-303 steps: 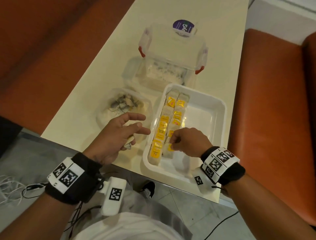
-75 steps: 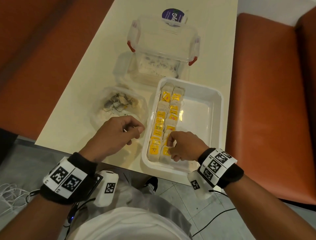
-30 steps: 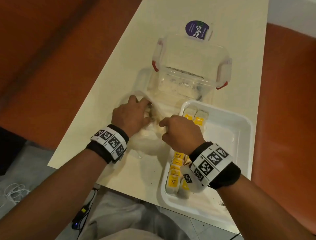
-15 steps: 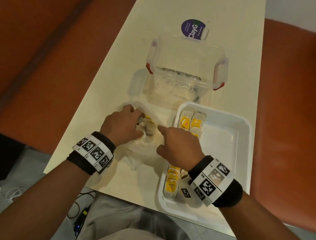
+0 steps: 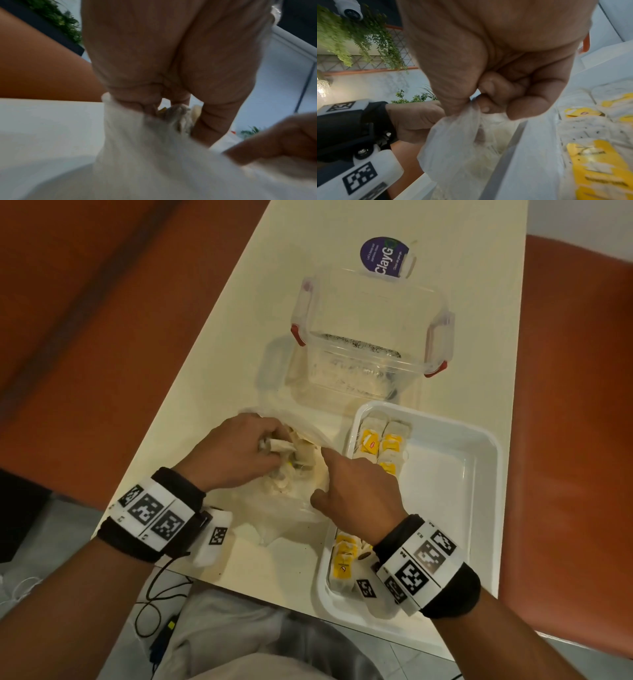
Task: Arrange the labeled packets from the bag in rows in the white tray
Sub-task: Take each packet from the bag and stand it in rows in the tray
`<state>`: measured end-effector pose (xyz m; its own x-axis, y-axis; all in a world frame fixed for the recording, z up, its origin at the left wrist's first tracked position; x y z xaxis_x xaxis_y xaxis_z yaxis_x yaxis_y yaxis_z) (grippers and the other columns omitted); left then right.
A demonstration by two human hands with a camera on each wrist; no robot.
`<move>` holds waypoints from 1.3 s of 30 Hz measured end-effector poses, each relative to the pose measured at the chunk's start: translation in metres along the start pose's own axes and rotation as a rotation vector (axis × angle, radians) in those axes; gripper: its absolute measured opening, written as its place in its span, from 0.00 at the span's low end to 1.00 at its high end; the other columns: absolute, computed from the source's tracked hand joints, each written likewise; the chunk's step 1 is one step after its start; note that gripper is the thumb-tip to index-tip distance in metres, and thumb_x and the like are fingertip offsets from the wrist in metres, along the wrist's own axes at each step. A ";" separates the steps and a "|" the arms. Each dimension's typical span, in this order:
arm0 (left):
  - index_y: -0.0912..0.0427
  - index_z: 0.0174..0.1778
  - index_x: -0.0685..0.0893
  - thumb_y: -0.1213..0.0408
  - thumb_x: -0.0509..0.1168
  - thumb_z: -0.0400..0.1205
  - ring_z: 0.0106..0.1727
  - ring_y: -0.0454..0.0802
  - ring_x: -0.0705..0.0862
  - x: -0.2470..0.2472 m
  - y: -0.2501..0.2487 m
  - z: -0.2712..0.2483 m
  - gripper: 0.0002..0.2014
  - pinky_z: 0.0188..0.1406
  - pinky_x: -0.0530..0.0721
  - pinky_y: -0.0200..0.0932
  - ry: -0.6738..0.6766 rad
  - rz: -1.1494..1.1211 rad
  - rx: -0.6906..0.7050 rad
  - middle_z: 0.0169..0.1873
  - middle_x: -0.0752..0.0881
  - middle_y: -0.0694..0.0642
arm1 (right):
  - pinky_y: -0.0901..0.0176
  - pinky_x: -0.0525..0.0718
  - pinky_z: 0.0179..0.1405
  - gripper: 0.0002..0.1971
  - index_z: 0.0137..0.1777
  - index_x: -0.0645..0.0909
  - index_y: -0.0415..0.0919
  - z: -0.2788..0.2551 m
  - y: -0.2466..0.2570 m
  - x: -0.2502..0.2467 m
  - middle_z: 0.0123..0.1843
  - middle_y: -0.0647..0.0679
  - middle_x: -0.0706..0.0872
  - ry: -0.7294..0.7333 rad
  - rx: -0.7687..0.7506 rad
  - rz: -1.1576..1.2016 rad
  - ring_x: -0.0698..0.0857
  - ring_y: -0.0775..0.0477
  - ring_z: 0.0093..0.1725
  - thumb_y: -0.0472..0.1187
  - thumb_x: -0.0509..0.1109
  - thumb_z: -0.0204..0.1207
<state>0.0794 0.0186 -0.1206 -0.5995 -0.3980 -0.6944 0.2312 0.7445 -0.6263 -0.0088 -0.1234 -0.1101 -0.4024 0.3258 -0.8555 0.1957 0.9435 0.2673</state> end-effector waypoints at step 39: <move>0.50 0.41 0.89 0.59 0.61 0.72 0.26 0.47 0.84 0.035 -0.031 -0.037 0.10 0.11 0.71 0.30 0.298 -1.512 -0.394 0.35 0.85 0.53 | 0.65 0.82 0.42 0.04 0.48 0.84 0.56 -0.016 -0.002 -0.058 0.49 0.57 0.85 -0.143 -0.307 0.779 0.81 0.56 0.40 0.45 0.75 0.79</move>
<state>0.0225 0.0013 -0.1125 -0.2166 -0.7878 0.5765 -0.8665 -0.1170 -0.4853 -0.0003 -0.1433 -0.0539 -0.1325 0.8982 -0.4191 0.1105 0.4336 0.8943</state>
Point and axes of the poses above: each hand's wrist, its own z-axis towards the middle knuckle, its own x-axis out of the palm, y = z × x, the point moved 7 cm from there along z, towards the middle knuckle
